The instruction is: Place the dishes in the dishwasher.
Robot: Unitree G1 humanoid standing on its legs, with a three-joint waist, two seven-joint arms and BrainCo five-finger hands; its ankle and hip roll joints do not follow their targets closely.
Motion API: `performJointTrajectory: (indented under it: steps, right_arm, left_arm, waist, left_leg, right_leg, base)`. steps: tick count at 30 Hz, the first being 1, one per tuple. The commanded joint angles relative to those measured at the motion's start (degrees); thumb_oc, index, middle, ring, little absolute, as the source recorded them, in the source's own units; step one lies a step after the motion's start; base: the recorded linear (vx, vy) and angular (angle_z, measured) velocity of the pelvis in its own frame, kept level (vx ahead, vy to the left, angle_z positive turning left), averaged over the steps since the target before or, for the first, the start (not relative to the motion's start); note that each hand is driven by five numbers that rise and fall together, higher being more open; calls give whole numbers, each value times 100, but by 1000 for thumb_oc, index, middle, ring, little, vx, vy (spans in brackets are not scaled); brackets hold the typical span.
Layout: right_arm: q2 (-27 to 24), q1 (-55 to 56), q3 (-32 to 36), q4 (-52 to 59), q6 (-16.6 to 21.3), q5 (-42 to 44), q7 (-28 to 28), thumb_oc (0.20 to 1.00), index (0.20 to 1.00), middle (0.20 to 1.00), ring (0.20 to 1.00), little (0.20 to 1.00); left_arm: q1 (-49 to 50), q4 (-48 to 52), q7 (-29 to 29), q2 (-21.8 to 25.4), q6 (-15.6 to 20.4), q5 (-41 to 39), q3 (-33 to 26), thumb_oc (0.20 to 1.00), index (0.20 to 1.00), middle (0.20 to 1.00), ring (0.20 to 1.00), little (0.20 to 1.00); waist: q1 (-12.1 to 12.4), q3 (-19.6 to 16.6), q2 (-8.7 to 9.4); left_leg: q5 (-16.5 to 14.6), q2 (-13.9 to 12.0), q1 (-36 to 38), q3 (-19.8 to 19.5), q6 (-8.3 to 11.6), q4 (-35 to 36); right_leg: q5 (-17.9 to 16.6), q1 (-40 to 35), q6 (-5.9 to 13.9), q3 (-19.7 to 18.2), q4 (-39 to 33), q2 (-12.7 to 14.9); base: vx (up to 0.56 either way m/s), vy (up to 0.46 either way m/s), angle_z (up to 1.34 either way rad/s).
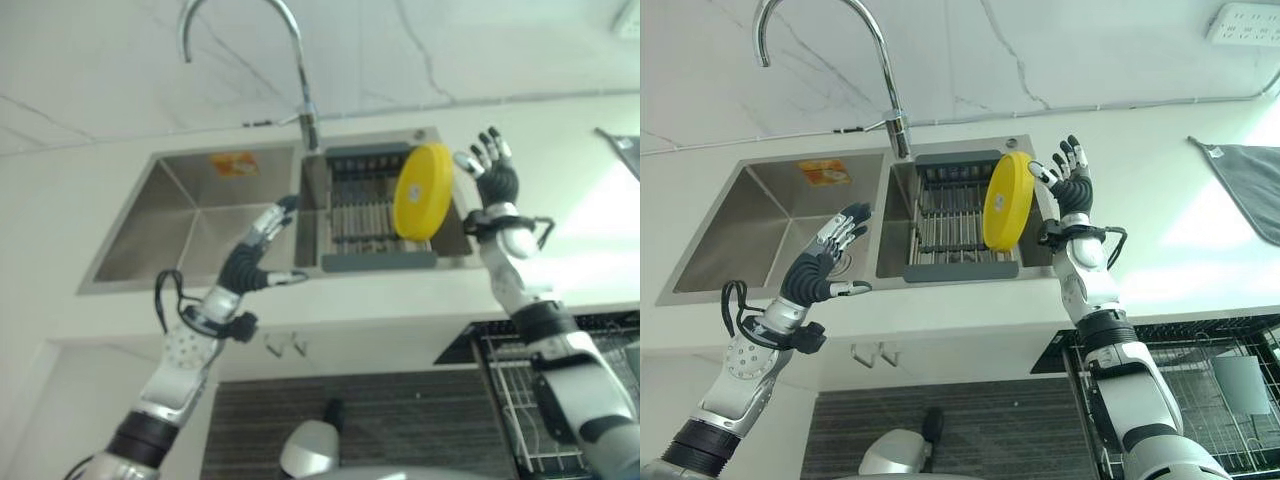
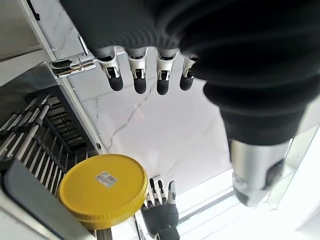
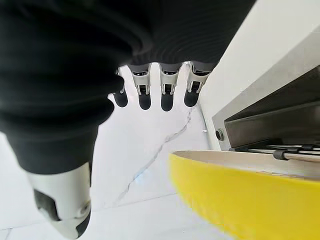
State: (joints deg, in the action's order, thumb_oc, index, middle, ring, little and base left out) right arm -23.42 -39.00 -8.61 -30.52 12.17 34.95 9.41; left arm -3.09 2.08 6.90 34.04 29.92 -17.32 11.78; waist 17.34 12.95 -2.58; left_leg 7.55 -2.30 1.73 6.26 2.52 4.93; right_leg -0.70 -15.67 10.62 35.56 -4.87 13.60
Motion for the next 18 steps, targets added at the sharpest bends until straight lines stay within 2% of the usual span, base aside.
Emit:
performJointTrajectory:
  steps: [1, 18]
  right_arm:
    - [-239, -457, -205, 116, 306, 78, -68, 1000, 1000, 1000, 1000, 1000]
    - [143, -349, -485, 160, 27, -55, -110, 1000, 1000, 1000, 1000, 1000]
  left_arm:
    - [-425, 136, -88, 89, 364, -194, 207, 1000, 1000, 1000, 1000, 1000]
    - [-427, 161, -143, -22, 337, -119, 222, 1000, 1000, 1000, 1000, 1000]
  waist:
    - [45, -191, -126]
    - [45, -67, -144]
  left_leg:
    - [-608, -98, 226, 317, 15, -63]
    - [-602, -108, 156, 293, 27, -134]
  right_leg:
    - [301, 628, -320, -137, 964, 111]
    - [314, 692, -336, -175, 1015, 134]
  base:
    - [0, 0, 0]
    - [0, 0, 0]
